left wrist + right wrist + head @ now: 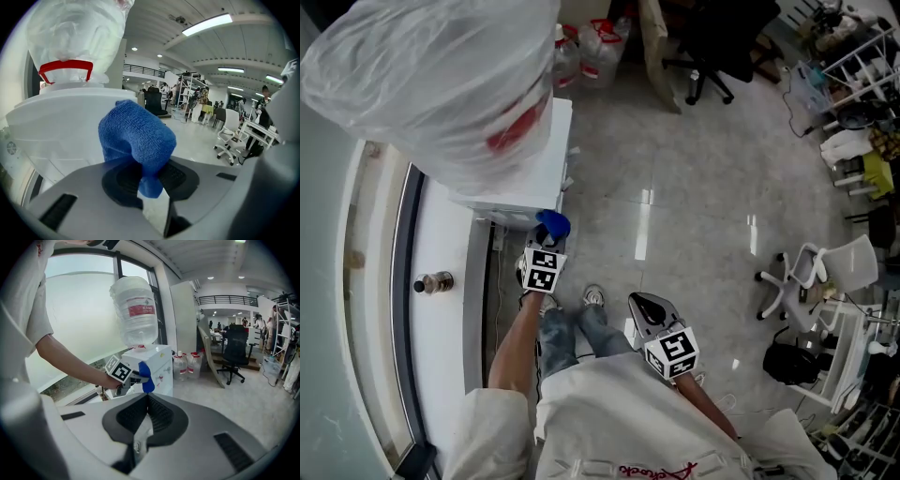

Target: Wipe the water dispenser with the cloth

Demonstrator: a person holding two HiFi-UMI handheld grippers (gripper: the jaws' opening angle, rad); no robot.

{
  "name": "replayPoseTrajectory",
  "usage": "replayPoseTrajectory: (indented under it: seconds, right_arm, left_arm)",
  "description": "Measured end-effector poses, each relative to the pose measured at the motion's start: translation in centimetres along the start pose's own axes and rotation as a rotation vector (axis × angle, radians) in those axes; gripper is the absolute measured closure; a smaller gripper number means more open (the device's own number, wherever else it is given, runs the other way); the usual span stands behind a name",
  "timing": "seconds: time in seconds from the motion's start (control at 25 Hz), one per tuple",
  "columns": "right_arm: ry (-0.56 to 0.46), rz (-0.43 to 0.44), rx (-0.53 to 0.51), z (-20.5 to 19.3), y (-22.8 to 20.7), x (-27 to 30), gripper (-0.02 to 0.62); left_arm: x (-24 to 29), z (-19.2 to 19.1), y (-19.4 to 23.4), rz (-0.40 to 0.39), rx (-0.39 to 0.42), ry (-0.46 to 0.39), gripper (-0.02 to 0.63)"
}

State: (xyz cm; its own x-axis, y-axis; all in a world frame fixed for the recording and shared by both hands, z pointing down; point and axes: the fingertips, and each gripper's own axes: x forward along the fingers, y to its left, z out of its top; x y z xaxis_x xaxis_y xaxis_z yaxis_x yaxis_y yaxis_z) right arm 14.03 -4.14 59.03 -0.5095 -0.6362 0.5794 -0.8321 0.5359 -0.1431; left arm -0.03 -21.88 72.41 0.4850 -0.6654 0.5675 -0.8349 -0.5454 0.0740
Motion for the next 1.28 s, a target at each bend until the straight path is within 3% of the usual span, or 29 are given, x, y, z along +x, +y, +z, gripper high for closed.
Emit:
replayPoseTrajectory:
  seconds: [0.28, 0.44, 0.96, 1.28]
  right_arm:
    - [0.006, 0.014, -0.006, -0.4, -0.5, -0.3, 0.58]
    - [0.009, 0.047, -0.024, 0.2, 0.6, 0.6, 0.58]
    - [0.073, 0.142, -0.091, 1.2, 6.6, 5.6, 0.58]
    - [0.102, 0.139, -0.094, 1.1, 7.9, 6.6, 0.58]
  left_arm:
    - [-1.0, -0.3, 0.3, 0.014, -0.027, -0.004, 0.515]
    - [-3.1, -1.9, 2.4, 0.06, -0.067, -0.001, 0.515]
    - [-10.8, -8.5, 18.1, 0.293, -0.179, 0.016, 0.515]
    - [-9.9, -8.9, 24.6, 0.329, -0.173, 0.038, 0.515]
